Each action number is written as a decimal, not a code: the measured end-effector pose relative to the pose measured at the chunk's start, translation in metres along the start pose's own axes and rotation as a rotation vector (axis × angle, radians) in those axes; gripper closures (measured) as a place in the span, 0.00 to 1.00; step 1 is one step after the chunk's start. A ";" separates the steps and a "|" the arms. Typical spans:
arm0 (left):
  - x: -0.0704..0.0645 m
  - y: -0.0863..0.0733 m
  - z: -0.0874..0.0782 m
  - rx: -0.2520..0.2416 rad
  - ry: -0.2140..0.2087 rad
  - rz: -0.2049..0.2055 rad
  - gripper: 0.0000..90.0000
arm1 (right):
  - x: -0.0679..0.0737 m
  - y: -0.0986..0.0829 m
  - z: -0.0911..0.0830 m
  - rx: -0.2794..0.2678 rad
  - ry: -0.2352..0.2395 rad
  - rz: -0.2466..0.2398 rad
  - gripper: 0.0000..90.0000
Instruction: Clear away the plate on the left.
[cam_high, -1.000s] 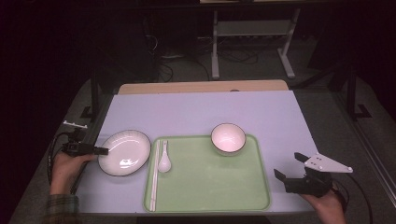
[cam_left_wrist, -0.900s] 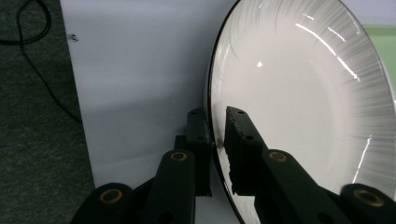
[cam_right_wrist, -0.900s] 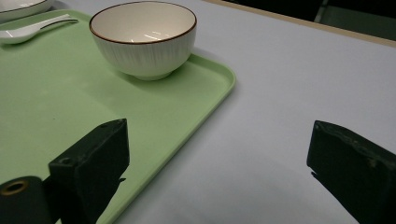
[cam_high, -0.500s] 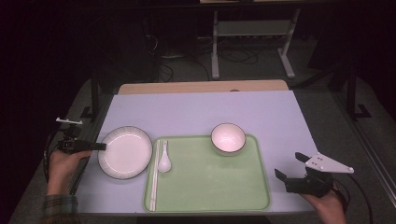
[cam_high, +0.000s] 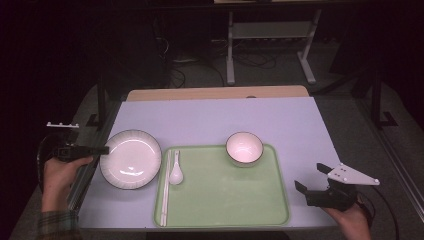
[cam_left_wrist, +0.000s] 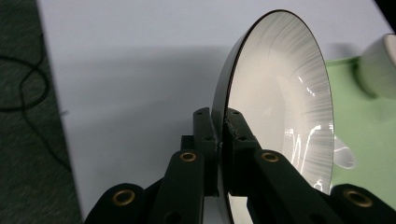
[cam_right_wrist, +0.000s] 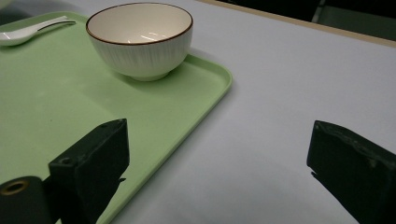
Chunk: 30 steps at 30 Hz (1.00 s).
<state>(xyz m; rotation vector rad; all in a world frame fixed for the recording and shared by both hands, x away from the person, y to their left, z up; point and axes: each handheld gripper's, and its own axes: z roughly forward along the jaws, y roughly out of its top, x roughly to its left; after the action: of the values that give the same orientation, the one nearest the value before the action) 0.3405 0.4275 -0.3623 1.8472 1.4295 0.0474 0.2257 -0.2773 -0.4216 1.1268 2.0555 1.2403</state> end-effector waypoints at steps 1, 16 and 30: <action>-0.004 0.001 0.001 0.000 -0.010 0.010 0.95 | 0.000 0.000 0.000 0.000 0.000 -0.001 0.05; -0.078 0.019 0.044 0.054 -0.171 0.198 0.95 | 0.001 0.002 0.003 0.002 0.007 -0.008 0.05; -0.148 0.026 0.101 0.198 -0.299 0.366 0.95 | -0.001 0.000 0.001 0.002 0.002 -0.006 0.05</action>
<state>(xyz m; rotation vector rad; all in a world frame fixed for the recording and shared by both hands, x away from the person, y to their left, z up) 0.3544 0.2469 -0.3556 2.1541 0.9076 -0.1877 0.2267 -0.2775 -0.4218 1.1203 2.0603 1.2377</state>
